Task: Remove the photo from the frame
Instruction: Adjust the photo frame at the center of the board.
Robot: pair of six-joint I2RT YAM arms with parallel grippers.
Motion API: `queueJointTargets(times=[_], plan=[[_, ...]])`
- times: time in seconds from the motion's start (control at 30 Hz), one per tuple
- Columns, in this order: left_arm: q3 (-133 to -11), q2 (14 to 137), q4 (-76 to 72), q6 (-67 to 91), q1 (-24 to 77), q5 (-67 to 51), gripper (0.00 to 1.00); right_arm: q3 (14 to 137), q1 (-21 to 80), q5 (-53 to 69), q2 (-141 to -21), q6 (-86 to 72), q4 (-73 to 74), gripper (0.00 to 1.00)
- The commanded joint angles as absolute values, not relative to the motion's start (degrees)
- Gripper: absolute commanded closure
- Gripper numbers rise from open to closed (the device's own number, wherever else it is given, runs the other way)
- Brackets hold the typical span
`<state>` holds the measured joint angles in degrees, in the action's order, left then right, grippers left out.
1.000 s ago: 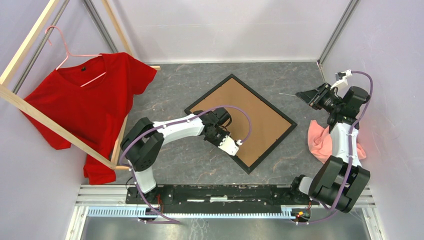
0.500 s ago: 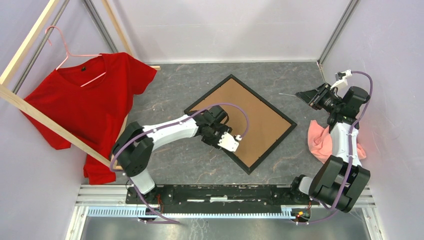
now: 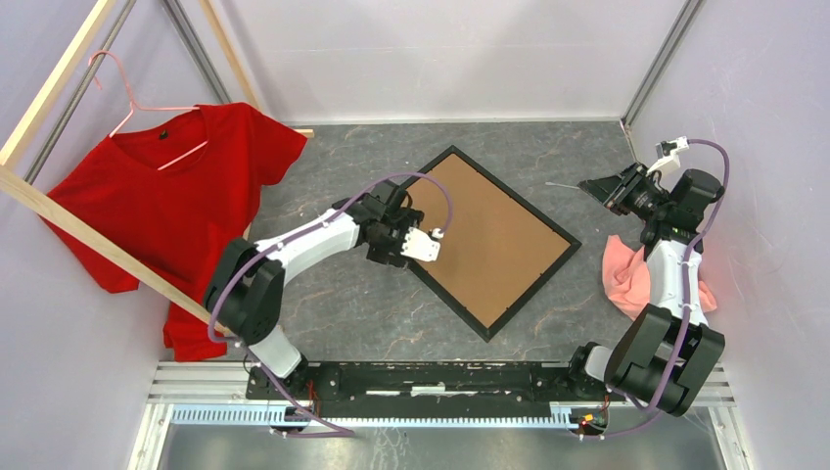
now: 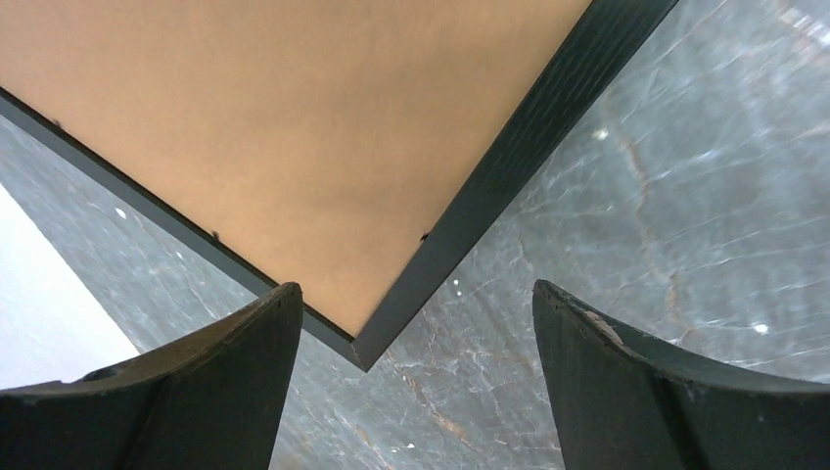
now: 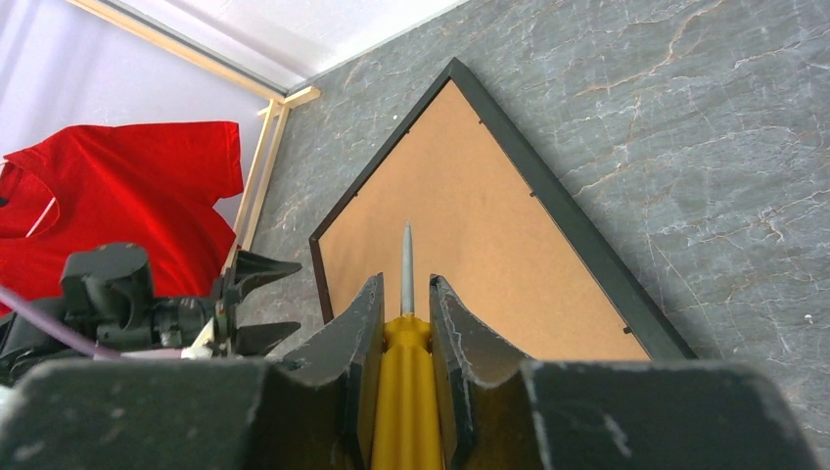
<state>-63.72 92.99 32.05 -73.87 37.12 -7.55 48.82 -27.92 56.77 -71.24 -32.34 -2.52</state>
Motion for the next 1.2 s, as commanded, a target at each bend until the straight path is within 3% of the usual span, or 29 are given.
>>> queueJointTargets(times=[0.0,0.23,0.57,0.8,1.17], plan=[[-66.6,96.5,33.2,-80.2,34.2,-6.5,0.08,49.7,-28.2,57.7,-71.2,-32.7,-4.2,1.00],[-67.3,100.3,32.4,-82.4,33.1,-6.7,0.10,49.7,-28.3,57.7,-71.4,-32.7,-4.2,1.00],[-65.4,100.5,30.4,-84.0,33.2,-9.6,0.22,49.7,-28.3,57.7,-71.7,-32.5,-4.2,1.00],[-65.1,102.0,30.4,-84.7,33.3,-10.6,0.23,49.7,-28.2,57.6,-71.6,-32.6,-4.1,1.00],[-64.4,101.9,30.4,-84.9,33.6,-11.0,0.36,49.8,-28.3,57.7,-72.1,-32.6,-4.0,1.00]])
